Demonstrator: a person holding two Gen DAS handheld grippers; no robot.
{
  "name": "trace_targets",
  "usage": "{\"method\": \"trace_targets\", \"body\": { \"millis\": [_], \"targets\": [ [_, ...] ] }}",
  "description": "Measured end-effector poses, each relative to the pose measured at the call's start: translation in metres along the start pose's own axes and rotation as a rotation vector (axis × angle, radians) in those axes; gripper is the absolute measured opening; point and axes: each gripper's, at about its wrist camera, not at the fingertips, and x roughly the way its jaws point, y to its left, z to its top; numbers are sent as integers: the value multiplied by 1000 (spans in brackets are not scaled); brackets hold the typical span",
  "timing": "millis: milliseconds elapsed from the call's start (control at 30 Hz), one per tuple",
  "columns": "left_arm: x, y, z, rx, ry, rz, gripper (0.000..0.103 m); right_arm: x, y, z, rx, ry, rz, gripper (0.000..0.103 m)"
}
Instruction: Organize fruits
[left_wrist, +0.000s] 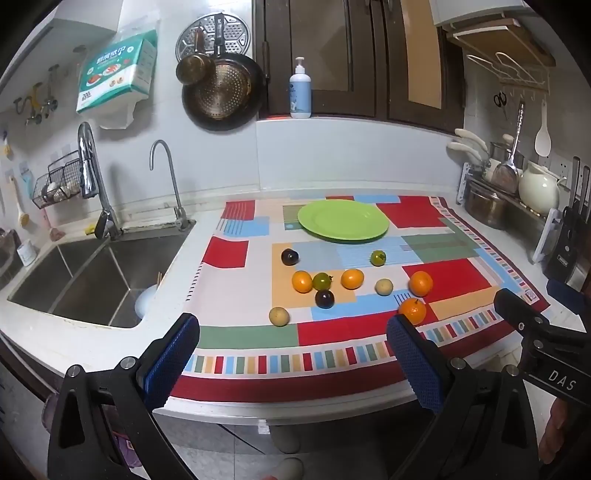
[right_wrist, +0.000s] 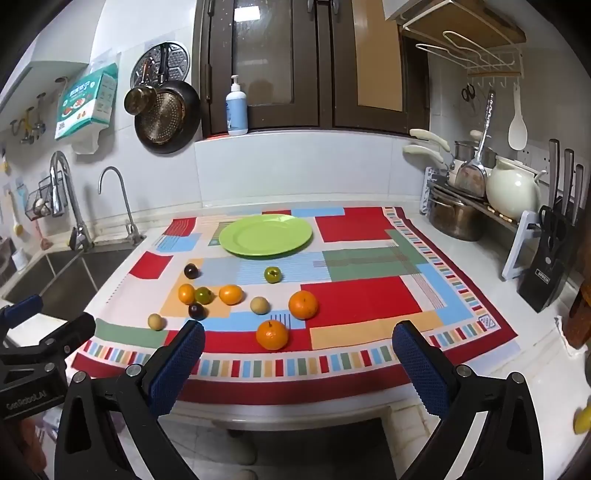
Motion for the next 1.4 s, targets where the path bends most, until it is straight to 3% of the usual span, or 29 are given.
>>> {"method": "trace_targets", "body": {
  "millis": [1400],
  "targets": [
    [-11, -3, -3, -1, -1, 10, 103, -11, -1, -5, -12, -16, 33, 102]
  ]
}}
